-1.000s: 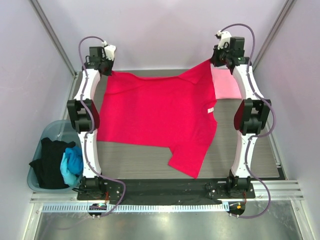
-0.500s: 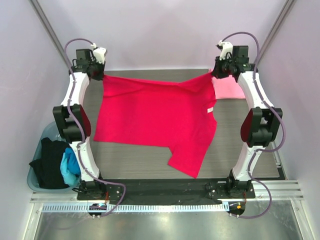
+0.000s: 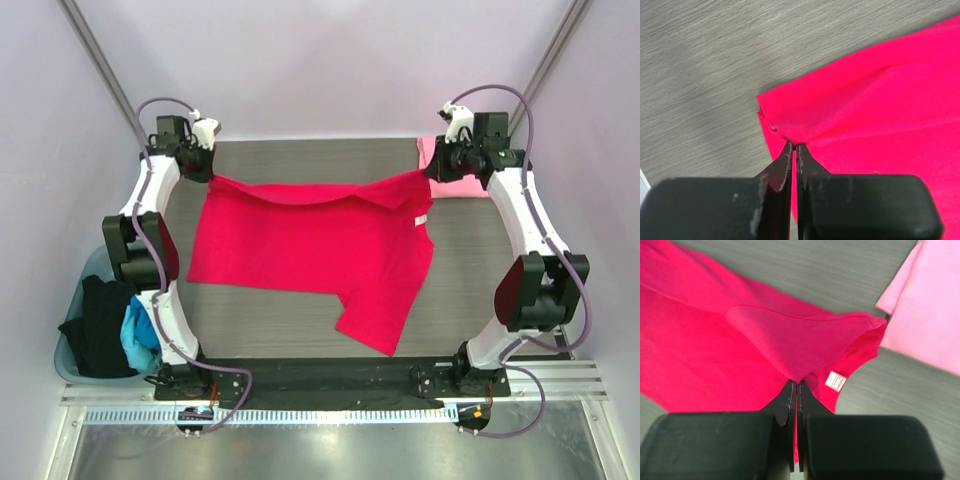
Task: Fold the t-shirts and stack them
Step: Fold the tshirt
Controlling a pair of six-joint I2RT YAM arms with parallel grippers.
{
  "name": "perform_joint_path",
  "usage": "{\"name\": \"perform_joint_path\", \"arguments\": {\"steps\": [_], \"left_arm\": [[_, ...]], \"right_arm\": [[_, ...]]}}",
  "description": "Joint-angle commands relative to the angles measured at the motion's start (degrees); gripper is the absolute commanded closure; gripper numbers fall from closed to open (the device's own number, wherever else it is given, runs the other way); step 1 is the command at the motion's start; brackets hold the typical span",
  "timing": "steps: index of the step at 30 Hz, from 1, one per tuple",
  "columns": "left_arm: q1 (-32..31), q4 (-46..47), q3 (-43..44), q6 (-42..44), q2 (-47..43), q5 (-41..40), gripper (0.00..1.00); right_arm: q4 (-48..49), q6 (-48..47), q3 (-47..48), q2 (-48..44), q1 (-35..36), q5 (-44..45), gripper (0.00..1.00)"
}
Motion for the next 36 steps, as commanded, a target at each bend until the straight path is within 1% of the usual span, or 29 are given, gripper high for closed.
{"name": "perform_joint_path", "arguments": {"steps": [1, 5, 10, 21, 23, 27, 36], "left_arm": [[0.6, 0.4, -0.7, 1.0, -5.2, 1.4, 1.00], [1.3, 0.1, -2.6, 1.3, -6.6, 0.9, 1.00], [1.7, 0.0, -7.3, 3.3, -8.9, 0.2, 1.00], [2.9, -0.4, -13.5, 5.8, -10.3, -1.2, 1.00], [3.2, -0.5, -14.1, 6.4, -9.9, -2.8, 1.00], [4.3, -0.9, -14.2, 6.7, -9.1, -3.4, 1.00], [5.0, -3.1, -14.8, 8.8, -8.5, -2.8, 1.00]], "right_arm": [[-0.4, 1.9, -3.6, -5.4, -0.2, -1.7, 0.99], [-0.5, 2.6, -6.4, -8.6, -0.2, -2.1, 0.99], [-0.8, 4.5, -9.5, -10.9, -0.2, -3.5, 0.99], [-1.2, 7.2, -15.3, -13.7, -0.2, -6.2, 0.99], [-1.2, 7.9, -16.1, -14.0, 0.1, -6.9, 0.99], [-1.3, 8.5, -18.9, -14.9, 0.5, -7.8, 0.99], [-1.8, 8.5, -21.2, -14.8, 0.7, -8.5, 0.99]]}}
